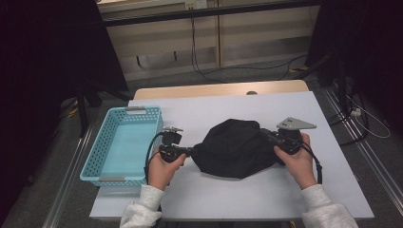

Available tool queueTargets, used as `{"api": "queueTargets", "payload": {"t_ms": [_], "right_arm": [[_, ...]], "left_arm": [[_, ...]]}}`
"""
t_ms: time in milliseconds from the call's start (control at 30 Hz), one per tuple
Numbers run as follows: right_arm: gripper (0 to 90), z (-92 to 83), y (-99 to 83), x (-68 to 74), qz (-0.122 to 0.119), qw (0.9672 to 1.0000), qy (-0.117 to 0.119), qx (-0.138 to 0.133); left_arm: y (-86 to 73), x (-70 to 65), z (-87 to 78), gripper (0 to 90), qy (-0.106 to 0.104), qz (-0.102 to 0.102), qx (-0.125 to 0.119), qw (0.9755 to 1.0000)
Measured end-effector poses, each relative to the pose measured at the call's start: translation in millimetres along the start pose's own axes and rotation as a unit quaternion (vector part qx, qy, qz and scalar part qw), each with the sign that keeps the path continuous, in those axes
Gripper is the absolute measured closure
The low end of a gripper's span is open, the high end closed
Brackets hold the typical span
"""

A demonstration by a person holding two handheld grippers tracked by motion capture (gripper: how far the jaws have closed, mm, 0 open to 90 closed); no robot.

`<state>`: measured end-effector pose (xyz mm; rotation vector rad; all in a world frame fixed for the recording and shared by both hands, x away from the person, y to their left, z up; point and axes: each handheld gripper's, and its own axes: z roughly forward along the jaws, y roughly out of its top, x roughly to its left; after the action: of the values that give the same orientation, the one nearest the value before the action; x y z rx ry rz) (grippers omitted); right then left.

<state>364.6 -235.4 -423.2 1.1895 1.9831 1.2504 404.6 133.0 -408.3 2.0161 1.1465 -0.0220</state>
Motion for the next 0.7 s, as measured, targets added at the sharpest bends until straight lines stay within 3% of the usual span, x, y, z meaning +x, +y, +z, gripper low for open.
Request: {"api": "queueTargets", "payload": {"t_ms": [100,200,267,333,433,700], "right_arm": [[89.5,4.5,-0.7,6.5,-0.011,0.9999,0.003,0.009],[89.5,3.4,-2.4,0.4,-0.005,0.9999,-0.009,0.006],[89.5,-0.3,-3.5,-7.1,0.007,0.9997,-0.022,0.002],[89.5,-3.5,-5.0,-14.4,0.015,0.9992,-0.036,-0.002],[89.5,-5.3,-9.2,-22.8,0.025,0.9984,-0.051,0.003],[89.5,-10.9,-10.2,-31.6,0.031,0.9973,-0.066,-0.004]], "left_arm": [[-1.5,2.6,1.8,88.5,-0.001,-0.003,0.005,1.0],[-4.8,1.9,8.9,87.2,0.002,0.005,0.008,1.0],[-6.7,0.8,13.1,79.9,0.001,0.008,0.01,0.9999],[-8.2,-0.8,16.3,66.5,-0.001,0.006,0.011,0.9999],[-11.1,-5.4,22.3,57.0,-0.004,0.02,0.022,0.9995],[-19.7,-10.6,36.7,48.8,0.004,0.035,0.055,0.9979]]}}
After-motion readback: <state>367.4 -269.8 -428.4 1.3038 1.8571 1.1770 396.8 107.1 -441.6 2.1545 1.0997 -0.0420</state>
